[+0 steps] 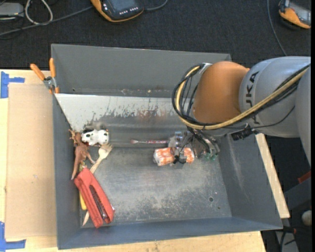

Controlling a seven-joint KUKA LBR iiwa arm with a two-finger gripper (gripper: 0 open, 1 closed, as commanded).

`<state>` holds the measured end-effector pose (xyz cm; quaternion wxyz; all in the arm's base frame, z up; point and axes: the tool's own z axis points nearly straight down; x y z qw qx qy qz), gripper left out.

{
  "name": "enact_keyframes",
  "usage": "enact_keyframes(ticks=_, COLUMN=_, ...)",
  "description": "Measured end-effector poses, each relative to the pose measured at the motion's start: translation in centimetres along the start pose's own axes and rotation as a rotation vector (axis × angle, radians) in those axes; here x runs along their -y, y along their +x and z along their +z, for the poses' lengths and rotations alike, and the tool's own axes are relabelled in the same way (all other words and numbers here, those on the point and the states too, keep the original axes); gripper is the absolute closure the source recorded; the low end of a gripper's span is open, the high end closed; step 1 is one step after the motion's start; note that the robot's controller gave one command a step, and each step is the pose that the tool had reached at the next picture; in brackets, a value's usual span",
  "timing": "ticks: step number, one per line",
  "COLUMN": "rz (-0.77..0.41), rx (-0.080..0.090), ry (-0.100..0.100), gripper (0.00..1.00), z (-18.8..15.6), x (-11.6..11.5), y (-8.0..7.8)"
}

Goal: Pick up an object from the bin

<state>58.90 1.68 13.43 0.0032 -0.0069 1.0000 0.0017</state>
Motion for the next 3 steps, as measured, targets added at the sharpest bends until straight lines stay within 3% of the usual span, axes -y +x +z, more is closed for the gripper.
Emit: enact_keyframes(ticks=3, rz=-0.007, rx=0.001, ry=0.000, gripper=1.00, z=-3.9, x=-0.1, y=0.0)
